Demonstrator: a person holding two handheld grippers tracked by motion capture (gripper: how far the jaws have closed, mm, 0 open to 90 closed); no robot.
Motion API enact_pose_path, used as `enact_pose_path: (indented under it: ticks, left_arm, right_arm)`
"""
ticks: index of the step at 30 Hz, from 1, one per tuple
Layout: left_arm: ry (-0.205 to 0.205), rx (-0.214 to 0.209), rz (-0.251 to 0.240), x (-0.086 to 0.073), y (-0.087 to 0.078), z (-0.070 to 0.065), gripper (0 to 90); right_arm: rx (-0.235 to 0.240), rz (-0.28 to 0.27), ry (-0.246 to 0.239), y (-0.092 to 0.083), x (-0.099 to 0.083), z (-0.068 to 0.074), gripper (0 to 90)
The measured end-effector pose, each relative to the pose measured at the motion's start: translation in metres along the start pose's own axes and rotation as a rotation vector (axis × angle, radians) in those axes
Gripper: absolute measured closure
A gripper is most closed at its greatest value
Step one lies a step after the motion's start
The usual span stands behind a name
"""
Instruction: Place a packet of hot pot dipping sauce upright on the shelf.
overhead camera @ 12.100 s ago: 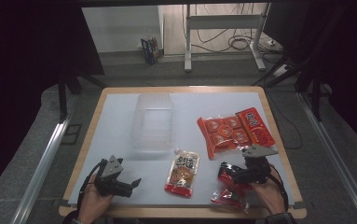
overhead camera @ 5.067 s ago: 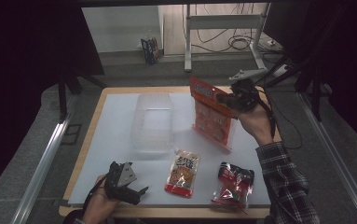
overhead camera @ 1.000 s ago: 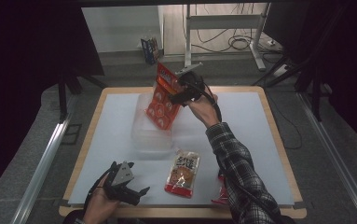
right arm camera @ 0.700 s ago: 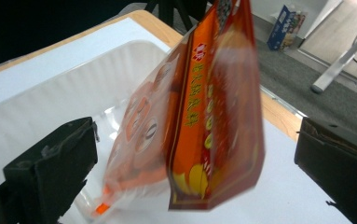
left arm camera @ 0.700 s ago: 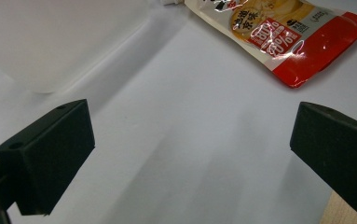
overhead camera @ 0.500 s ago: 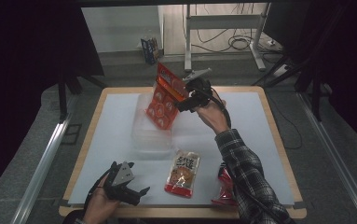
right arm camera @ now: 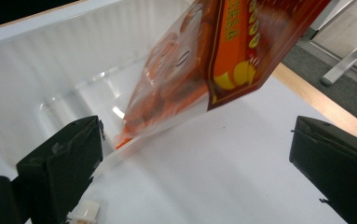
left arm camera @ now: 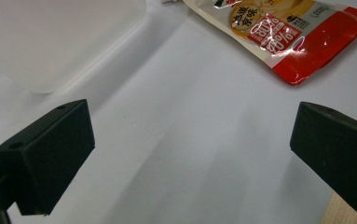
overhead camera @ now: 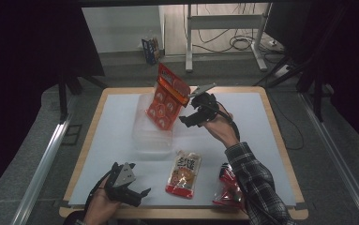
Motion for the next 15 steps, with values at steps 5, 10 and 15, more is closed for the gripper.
enact_pose_path:
  ticks: [5, 10, 15]
  left_arm:
    - [0.003, 0.003, 0.0, 0.0, 0.0, 0.0, 0.0]
    - [0.01, 0.008, 0.003, 0.0, 0.0, 0.0, 0.0]
    - [0.012, 0.009, 0.002, 0.0, 0.0, 0.0, 0.0]
  right_arm:
    - [0.036, -0.008, 0.012, -0.006, -0.008, 0.008, 4.3]
    - [0.047, -0.012, 0.003, -0.011, -0.016, 0.014, 4.4]
    - [0.046, -0.012, 0.002, -0.014, -0.027, 0.018, 7.7]
Point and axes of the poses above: each handheld gripper's, and its own axes: y roughly forward along the jaws, x roughly out of its top, z roughly to its left, the point moved 7 cm from there along y, roughly forward along the jaws, and after that the axes turned 7 degrees about -y, right-handed, at the moved point
